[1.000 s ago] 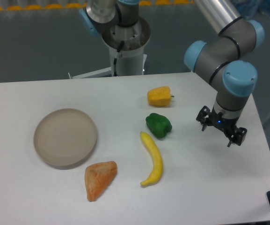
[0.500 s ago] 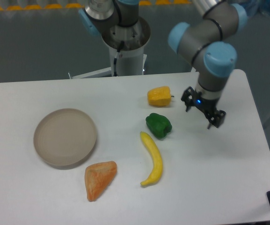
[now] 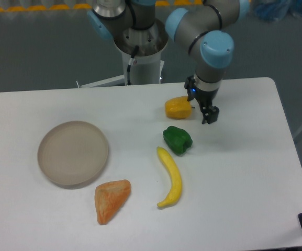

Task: Pick up the yellow pepper from the table
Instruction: 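Move the open gripper over the yellow bell pepper and lower it, then close the gripper around the yellow bell pepper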

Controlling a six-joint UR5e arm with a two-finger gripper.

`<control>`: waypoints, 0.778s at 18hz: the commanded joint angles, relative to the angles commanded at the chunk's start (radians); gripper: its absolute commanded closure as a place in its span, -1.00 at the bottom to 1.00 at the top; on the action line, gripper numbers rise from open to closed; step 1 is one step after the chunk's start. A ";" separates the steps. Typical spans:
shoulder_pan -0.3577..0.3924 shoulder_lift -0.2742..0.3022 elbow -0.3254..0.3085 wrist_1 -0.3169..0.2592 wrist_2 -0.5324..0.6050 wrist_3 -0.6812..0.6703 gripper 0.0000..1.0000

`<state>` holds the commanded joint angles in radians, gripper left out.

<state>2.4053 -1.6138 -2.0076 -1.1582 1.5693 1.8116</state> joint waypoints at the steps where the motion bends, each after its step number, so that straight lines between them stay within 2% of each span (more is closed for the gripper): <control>1: -0.003 0.005 -0.016 0.003 0.000 0.009 -1.00; 7: -0.002 0.014 -0.091 0.009 0.000 0.017 -1.00; 12: -0.008 -0.003 -0.108 0.015 -0.002 0.014 -1.00; 13: -0.005 -0.005 -0.105 0.015 -0.002 0.015 -0.95; 14: -0.003 -0.005 -0.102 0.015 -0.002 0.017 -0.65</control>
<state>2.4022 -1.6183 -2.1093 -1.1428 1.5677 1.8285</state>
